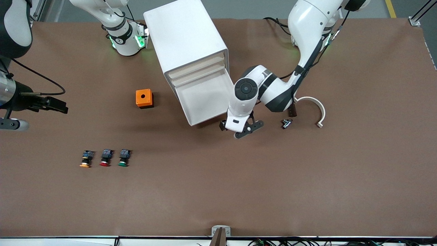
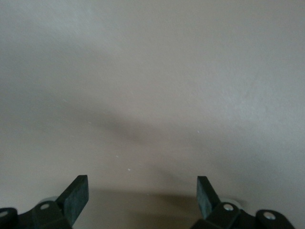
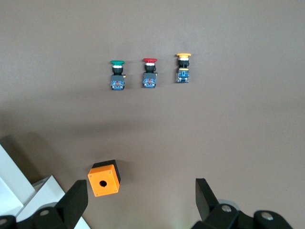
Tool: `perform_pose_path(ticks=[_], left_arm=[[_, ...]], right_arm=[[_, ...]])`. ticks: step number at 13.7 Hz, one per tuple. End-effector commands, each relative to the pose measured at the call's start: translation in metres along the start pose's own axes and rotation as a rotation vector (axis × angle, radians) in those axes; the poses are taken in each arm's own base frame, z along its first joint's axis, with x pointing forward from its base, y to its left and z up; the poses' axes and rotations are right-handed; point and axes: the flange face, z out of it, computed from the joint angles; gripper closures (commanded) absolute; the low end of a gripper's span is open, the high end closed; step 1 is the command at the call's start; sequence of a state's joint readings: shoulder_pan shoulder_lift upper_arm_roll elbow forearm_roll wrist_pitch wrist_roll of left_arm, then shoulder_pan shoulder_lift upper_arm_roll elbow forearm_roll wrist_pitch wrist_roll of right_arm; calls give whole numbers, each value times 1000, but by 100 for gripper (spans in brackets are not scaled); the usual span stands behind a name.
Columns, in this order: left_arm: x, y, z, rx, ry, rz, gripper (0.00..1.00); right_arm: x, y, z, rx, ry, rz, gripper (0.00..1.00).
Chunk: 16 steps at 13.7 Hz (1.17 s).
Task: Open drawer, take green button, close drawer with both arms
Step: 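Push the open drawer shut into the cabinet with the left gripper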
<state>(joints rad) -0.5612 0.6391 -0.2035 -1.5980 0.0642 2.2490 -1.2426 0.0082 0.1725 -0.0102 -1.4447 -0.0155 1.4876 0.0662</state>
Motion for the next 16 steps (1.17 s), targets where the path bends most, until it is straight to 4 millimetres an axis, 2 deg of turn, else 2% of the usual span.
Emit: perform_pose_path(ticks=[1, 4, 5, 8, 9, 11, 14, 16], left_arm=[[-15, 14, 15, -11, 20, -12, 0], [-36, 24, 29, -13, 17, 13, 0], [-42, 26, 31, -18, 16, 20, 0], [-67, 33, 34, -15, 13, 11, 0], [-72, 34, 34, -15, 12, 10, 0], [-77, 36, 34, -16, 7, -18, 0], [-105, 42, 36, -15, -2, -25, 0], [-117, 44, 36, -16, -6, -33, 0]], right_arm=[[-20, 4, -19, 9, -1, 16, 0], [-33, 5, -30, 24, 11, 17, 0], [-34, 6, -28, 35, 5, 17, 0], [-43, 25, -25, 58, 0, 51, 0], [-49, 25, -26, 87, 10, 52, 0], [-59, 20, -29, 83, 34, 40, 0], [-69, 14, -34, 75, 42, 27, 0], [-70, 10, -36, 67, 49, 14, 0]])
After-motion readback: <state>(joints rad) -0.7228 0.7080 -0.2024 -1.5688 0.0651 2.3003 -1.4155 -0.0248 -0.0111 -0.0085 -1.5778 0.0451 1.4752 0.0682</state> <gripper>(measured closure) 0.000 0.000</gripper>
